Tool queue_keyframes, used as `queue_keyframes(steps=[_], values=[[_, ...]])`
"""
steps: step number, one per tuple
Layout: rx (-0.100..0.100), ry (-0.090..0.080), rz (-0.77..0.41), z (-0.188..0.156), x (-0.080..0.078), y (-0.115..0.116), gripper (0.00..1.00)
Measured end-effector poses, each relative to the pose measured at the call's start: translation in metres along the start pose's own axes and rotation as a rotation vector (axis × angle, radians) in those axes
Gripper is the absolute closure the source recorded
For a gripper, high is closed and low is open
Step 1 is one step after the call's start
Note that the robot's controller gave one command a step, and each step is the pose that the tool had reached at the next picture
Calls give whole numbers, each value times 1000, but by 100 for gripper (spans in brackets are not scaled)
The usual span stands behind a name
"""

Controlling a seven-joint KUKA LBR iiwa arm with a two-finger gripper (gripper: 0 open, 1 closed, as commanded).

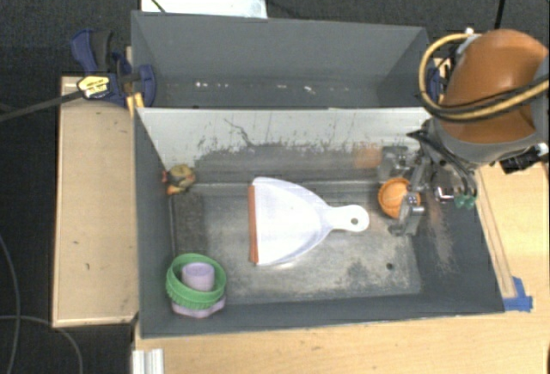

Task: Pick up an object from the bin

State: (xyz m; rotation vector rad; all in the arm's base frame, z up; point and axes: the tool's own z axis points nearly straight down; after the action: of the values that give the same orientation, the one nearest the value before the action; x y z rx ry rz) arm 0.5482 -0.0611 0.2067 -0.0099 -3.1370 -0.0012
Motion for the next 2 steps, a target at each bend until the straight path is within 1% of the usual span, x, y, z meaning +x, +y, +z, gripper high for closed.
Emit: queue_keyframes(steps=[1, 2], values=[[1, -8, -2, -4, -2, 0, 0], [2, -16, 58, 18, 7, 20, 0]])
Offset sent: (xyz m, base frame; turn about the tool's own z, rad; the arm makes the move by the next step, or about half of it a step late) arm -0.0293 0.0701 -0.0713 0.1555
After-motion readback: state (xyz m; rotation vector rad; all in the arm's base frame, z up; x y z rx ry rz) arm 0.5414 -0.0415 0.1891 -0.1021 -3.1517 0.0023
